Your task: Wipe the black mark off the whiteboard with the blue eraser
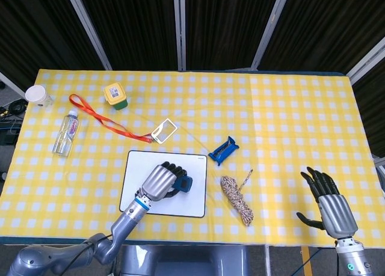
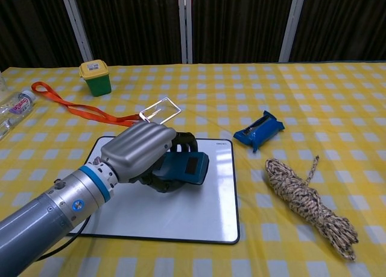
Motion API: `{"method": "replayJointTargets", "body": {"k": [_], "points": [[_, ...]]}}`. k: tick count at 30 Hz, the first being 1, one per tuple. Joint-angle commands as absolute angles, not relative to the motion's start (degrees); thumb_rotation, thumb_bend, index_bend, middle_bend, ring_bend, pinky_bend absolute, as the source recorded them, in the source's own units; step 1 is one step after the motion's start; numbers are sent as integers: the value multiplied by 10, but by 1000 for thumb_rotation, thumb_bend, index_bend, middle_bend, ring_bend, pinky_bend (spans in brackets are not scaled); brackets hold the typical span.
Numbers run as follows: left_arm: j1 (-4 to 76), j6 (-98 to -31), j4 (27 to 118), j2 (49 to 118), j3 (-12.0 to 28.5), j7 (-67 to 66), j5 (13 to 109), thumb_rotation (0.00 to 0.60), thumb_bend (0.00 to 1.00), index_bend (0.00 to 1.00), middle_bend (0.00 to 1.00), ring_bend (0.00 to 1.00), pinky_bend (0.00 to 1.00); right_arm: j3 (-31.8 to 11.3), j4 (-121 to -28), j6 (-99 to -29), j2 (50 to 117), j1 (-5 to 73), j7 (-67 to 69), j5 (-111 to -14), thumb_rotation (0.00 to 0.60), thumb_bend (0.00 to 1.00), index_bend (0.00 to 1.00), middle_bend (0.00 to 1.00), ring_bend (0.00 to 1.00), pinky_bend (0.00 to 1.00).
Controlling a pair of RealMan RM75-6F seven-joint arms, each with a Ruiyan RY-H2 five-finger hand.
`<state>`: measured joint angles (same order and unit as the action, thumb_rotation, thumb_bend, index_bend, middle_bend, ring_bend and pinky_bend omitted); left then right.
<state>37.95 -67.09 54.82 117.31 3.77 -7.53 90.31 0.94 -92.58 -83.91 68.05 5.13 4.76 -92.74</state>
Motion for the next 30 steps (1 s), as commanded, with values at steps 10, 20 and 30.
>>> {"method": "replayJointTargets", "body": {"k": [10,20,30], "points": [[375,-674,507,1160,39,-57,897,600,639,780,577,525,483,12,-927,-840,682,51,43,-932,600,72,14,0,0,0],[371,-689,451,1158,37,-19,898,600,639,780,577,525,483,14,-925,-837,685,52,38,-933,600,72,14,0,0,0],[381,-697,429,1181,35,0,907,600,639,779,577,525,483,12,-924,-835,683,52,44,-928,600,71,14,0,0,0]]}}
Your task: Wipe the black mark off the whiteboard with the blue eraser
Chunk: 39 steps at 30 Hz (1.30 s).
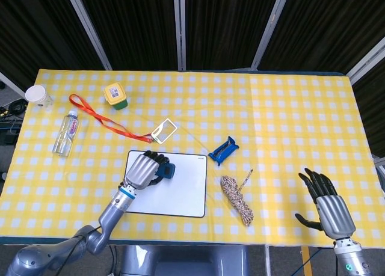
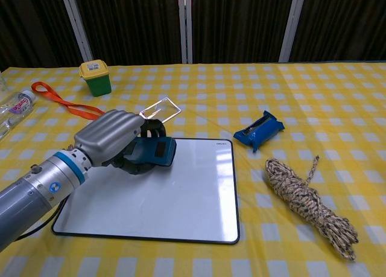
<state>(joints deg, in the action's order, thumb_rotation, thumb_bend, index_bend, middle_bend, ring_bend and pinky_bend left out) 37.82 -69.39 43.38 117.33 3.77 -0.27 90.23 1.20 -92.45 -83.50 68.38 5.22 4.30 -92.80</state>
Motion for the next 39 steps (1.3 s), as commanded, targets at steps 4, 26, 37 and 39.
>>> {"method": "replayJointTargets", "body": {"k": [4,26,37,39], "points": [[387,-706,424,1195,33,3,915,600,639,780,577,525,483,11,-923,-834,683,53,46,-926,600,72,14,0,0,0],[384,-711,385,1214,29,29,912,600,638,779,577,525,478,14,-924,-837,685,52,41,-932,600,72,14,0,0,0],[363,-738,358,1193,18,64,915,600,639,779,577,525,478,15,-923,-837,687,51,37,-932,600,72,14,0,0,0],[362,-739,366,1183,19,74,914,600,639,779,577,525,478,15,-923,-836,687,51,36,-933,600,72,14,0,0,0]]}}
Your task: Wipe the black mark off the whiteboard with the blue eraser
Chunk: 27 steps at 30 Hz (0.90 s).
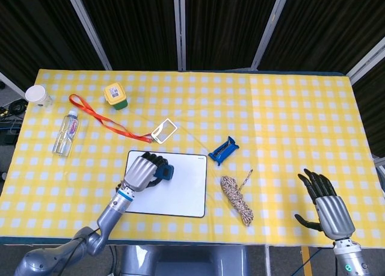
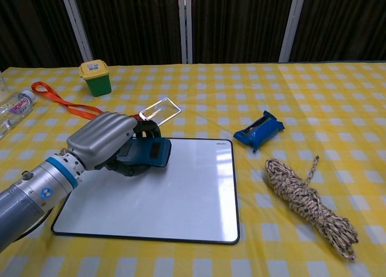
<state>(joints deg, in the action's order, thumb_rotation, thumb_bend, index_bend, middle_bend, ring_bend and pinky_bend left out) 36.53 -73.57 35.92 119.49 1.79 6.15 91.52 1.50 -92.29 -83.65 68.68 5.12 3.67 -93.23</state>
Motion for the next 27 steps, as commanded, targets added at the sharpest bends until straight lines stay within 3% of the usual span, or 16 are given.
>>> {"method": "replayJointTargets", "body": {"k": [1,6,12,22,27], "points": [[362,-740,371,1177,21,78,913,600,639,778,577,525,478,16,-923,-836,687,51,36,-933,600,71,14,0,0,0],[360,-785,458,1108,50,101,907,600,639,778,577,525,478,16,-924,-838,688,51,32,-935,600,71,14,0,0,0],[330,-788,612,989,42,45,898,600,639,778,577,525,478,16,-926,-840,688,50,28,-936,600,71,14,0,0,0],[262,-786,648,921,-10,3,881,600,627,740,542,523,466,20,-928,-842,691,48,15,-944,600,71,14,0,0,0],[237,-774,640,914,-22,10,866,600,611,665,475,469,415,24,-929,-841,693,48,8,-948,600,72,14,0,0,0]]}}
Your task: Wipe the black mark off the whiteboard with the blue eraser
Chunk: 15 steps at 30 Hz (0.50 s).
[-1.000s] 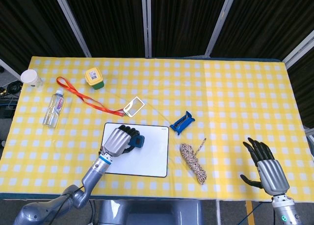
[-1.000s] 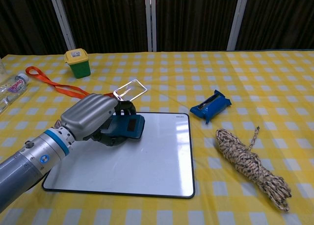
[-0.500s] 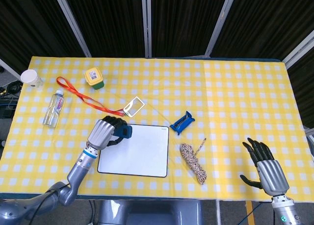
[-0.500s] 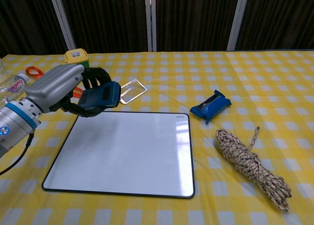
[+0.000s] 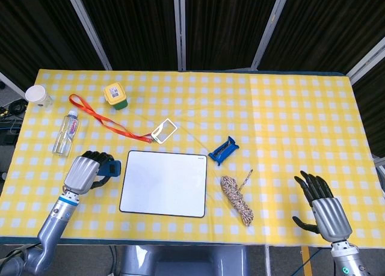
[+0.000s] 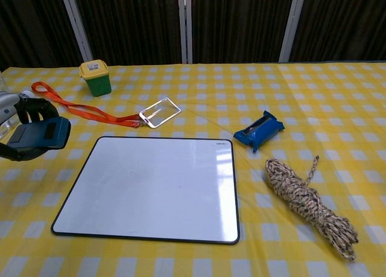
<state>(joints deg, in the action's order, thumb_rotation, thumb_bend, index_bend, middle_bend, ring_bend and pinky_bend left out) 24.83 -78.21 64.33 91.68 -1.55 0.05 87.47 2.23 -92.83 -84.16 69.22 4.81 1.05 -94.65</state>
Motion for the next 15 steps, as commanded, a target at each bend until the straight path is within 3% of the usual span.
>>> {"method": "replayJointTargets", "body": {"k": [1,10,15], "points": [[231,-767,639,913,-27,17,862,600,607,649,460,456,406,24,-928,-841,694,48,6,-949,600,72,14,0,0,0],[210,-755,629,921,-39,14,866,600,519,422,228,275,219,23,-924,-836,697,49,4,-942,600,71,14,0,0,0],[204,-742,636,918,-39,4,860,600,431,188,5,68,83,27,-920,-829,703,50,-4,-946,600,71,14,0,0,0]]}}
